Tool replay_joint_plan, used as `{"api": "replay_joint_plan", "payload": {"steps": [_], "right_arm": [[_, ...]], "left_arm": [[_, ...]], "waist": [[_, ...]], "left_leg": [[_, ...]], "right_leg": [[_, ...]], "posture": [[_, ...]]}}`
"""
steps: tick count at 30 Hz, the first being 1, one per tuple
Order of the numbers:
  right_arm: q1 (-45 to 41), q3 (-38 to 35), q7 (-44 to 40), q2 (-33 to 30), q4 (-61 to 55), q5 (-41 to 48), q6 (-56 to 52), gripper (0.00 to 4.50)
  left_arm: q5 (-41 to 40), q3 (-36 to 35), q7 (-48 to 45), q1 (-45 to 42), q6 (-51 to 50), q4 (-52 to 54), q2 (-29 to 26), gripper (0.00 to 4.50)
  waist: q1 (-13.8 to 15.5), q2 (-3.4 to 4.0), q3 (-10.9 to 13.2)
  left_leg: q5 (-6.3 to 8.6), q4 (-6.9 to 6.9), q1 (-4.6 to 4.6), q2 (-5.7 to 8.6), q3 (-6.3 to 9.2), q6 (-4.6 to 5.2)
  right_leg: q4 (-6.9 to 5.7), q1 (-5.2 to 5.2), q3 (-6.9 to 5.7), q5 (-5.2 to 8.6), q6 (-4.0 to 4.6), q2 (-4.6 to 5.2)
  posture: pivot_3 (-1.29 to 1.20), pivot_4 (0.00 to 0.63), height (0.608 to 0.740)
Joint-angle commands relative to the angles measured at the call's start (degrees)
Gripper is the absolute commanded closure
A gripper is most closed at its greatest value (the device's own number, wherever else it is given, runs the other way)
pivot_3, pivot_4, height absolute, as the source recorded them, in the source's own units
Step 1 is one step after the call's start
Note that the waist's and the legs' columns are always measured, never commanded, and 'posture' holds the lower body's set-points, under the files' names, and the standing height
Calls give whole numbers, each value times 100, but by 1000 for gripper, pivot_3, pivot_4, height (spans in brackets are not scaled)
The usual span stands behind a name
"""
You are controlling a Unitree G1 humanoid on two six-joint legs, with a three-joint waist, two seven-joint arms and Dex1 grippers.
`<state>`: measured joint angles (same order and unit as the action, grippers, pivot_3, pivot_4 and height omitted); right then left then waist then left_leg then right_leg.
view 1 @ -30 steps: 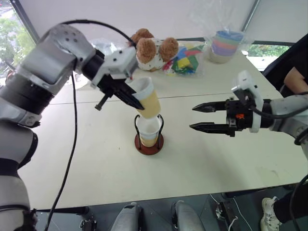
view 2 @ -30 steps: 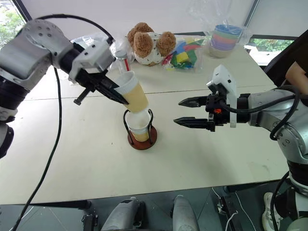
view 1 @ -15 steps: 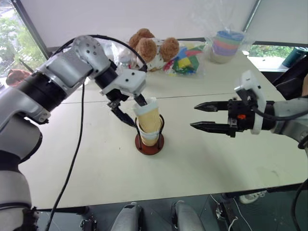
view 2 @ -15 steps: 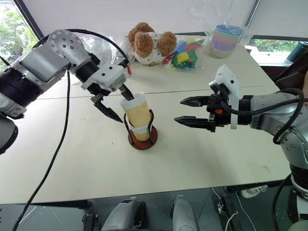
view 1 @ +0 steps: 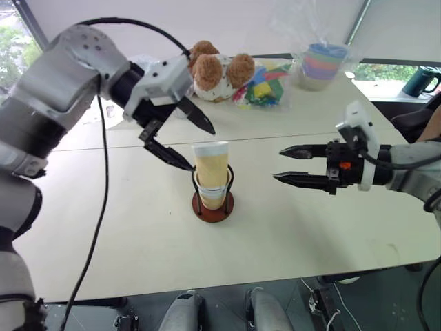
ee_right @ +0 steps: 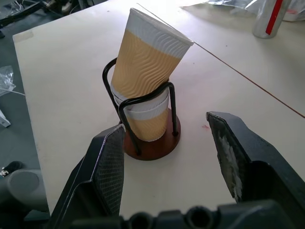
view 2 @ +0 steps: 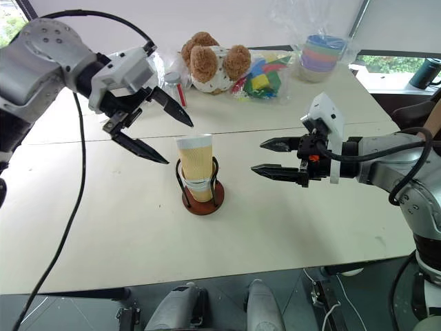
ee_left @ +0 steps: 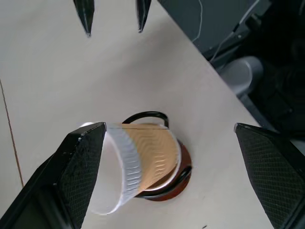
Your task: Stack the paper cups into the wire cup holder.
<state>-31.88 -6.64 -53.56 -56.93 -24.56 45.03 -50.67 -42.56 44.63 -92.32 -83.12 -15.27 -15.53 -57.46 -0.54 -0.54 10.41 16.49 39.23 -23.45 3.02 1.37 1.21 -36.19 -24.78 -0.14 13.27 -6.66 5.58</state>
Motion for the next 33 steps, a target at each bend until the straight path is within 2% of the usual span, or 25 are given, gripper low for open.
{"api": "replay_joint_plan", "payload": {"steps": [1, 6, 10, 17, 20, 26, 27, 33], "right_arm": [[-241, 47, -92, 68, 46, -93, 193, 1533], [-313, 94, -131, 95, 82, -128, 200, 1533], [-279, 40, -62, 93, 2, -93, 130, 1533], [-146, -73, 140, 95, -145, -20, 28, 1533], [-115, -95, 225, 121, -175, -10, 15, 1533], [-71, -125, 299, 140, -190, -14, 38, 1533], [-67, -127, 303, 139, -188, -16, 41, 1533], [-67, -124, 306, 148, -146, -42, 80, 1533]], "left_arm": [[316, -534, -18, 97, -9, 37, 177, 52], [1082, -893, -18, 103, 301, -717, 756, 52], [1387, -832, -18, 31, 542, -1149, 1002, 52], [1147, -388, -18, 26, 509, -1302, 1018, 52], [1062, -194, -18, -10, 550, -1392, 1032, 893], [977, 35, -18, -99, 630, -1421, 1030, 4083], [975, 39, -18, -107, 654, -1428, 1037, 4412], [931, 22, -18, -240, 666, -1447, 1050, 4412]], "waist": [[22, -1, 1], [55, -2, 1], [42, -2, 1], [-5, -2, 1], [-5, -2, 1], [-3, -2, 1], [-2, -2, 1], [-4, -2, 1]], "left_leg": [[0, 3, 0, 0, 1, 0], [0, 12, 0, 5, 0, 0], [0, 2, 0, 4, 1, 0], [0, 1, -1, 4, 2, 0], [0, 1, -1, 4, 3, 0], [0, 1, -1, 4, 3, 1], [0, 1, -1, 4, 3, 0], [0, 1, -1, 4, 3, 1]], "right_leg": [[0, 1, -1, 0, 0, 0], [2, 8, -1, 0, 0, 1], [1, 3, -3, 0, 0, 0], [1, 3, -1, 0, 0, 1], [1, 3, -1, 0, 0, 1], [1, 2, -1, 0, 0, 1], [1, 3, -1, 0, 0, 1], [1, 3, -1, 0, 0, 1]], "posture": [[0, 150, 740], [0, 150, 740], [0, 150, 740], [0, 150, 740], [0, 150, 740], [0, 150, 740], [0, 150, 740], [0, 150, 740]]}}
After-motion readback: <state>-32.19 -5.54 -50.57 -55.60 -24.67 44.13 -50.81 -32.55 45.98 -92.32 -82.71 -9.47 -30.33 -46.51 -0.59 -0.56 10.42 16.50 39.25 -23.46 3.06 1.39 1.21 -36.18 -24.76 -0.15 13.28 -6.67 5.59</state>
